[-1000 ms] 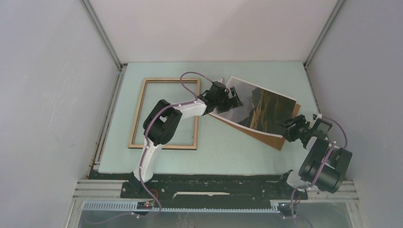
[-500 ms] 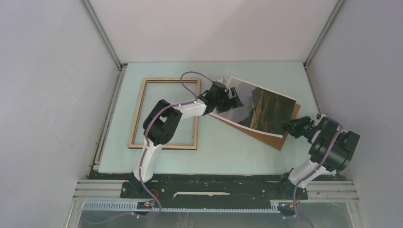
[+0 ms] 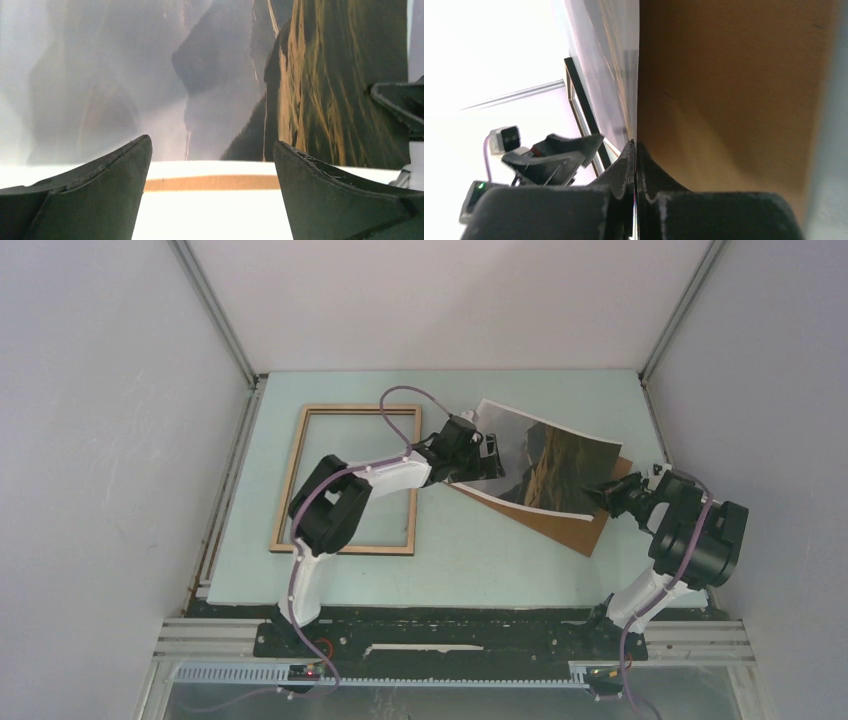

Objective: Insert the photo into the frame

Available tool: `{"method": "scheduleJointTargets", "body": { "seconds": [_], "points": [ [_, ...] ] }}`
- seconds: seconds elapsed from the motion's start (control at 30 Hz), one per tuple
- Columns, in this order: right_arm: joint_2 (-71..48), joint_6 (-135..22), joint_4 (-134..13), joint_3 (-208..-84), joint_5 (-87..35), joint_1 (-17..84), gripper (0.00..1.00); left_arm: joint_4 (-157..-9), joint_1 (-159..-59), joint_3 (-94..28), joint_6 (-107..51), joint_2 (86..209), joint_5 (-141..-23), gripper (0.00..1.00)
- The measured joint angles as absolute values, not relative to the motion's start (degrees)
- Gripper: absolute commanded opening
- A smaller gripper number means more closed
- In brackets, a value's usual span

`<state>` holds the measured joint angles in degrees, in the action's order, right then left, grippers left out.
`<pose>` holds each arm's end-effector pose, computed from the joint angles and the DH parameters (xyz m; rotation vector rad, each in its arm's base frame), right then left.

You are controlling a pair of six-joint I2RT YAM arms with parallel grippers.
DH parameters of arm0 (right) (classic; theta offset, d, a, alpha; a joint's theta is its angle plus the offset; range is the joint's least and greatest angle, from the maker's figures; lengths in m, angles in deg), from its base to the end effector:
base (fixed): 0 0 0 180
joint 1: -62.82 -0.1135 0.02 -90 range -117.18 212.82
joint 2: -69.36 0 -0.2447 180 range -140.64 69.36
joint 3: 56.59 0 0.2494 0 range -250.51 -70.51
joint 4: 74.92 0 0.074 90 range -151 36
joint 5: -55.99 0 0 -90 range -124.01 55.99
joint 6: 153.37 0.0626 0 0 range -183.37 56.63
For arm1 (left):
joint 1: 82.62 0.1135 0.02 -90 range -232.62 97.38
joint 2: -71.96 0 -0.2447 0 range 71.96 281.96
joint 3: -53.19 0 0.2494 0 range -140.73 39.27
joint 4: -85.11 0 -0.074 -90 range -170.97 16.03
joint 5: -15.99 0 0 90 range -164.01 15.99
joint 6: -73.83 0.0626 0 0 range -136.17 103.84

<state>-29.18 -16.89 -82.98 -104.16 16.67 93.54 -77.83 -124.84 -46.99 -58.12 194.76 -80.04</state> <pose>0.2798 -0.1099 0.0844 1.0155 1.9982 1.1608 0.3567 -0.3326 0.1363 0.0656 2.4195 -0.8563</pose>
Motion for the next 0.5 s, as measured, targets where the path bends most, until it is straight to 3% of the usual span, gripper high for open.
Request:
{"method": "scheduleJointTargets", "body": {
  "seconds": [0.17, 0.5],
  "points": [
    [-23.94, -20.08, -74.35, -109.36, 12.76, 88.41, 0.00, -69.02, -125.03, -43.49, -53.38, 181.45, -74.03, 1.00],
    [-4.55, -34.81, -49.89, -137.38, -3.33, 68.43, 0.00, -60.41, -116.22, -32.67, -51.17, 134.74, -66.51, 1.00]
  ]
}}
